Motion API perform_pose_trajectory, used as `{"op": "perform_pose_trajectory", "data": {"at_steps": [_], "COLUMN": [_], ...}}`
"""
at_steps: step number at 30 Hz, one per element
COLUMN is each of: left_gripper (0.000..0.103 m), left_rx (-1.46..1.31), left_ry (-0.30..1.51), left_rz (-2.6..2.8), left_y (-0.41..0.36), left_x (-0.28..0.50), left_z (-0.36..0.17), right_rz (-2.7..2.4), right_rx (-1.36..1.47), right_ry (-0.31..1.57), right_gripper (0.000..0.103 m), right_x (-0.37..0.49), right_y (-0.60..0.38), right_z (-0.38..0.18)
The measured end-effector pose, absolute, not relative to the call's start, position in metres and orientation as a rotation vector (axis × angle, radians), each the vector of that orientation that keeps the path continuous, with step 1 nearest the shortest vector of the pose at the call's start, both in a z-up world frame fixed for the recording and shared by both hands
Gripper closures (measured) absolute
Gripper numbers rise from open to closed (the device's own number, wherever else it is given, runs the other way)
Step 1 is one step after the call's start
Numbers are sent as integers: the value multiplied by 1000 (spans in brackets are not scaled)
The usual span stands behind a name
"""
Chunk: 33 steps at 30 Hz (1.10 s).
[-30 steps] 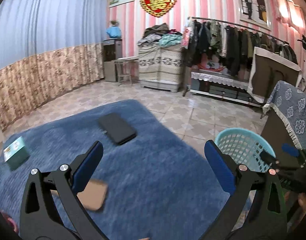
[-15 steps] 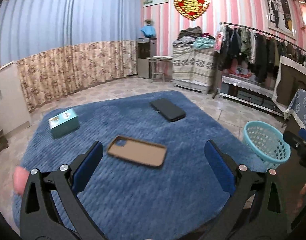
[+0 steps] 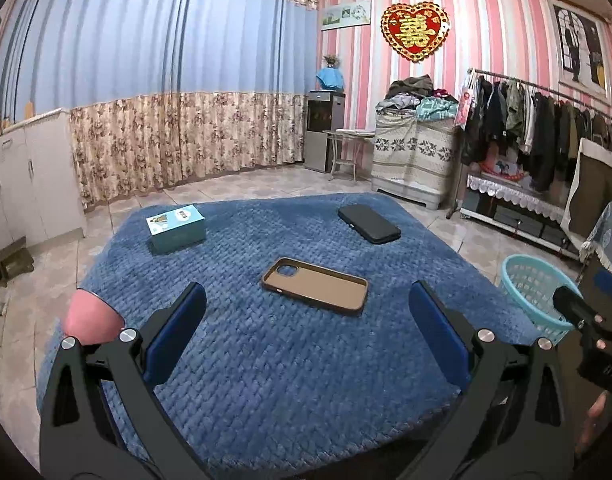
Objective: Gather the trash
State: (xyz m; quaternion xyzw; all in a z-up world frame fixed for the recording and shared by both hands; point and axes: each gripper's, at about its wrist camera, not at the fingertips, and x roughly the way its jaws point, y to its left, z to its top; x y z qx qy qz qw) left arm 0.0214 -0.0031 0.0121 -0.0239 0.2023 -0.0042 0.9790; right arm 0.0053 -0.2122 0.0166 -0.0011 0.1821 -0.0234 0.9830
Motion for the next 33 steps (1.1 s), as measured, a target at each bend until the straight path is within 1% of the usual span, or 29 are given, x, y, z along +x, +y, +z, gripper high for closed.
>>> {"op": "perform_pose_trajectory", "data": {"at_steps": [9, 33], "left_gripper": [5, 5], "left_rx": [-42, -41], "left_ry": [370, 404], "left_rz": [-36, -15], "left_y": [-9, -7], "left_x": [6, 13], "left_z": [25, 15], "right_rz": [-60, -39], "right_rx": [-9, -15], "right_ry": [341, 352], "right_gripper": [4, 4], "right_x": [-2, 0], "right_y": [-212, -209], "right_z": [34, 31]}}
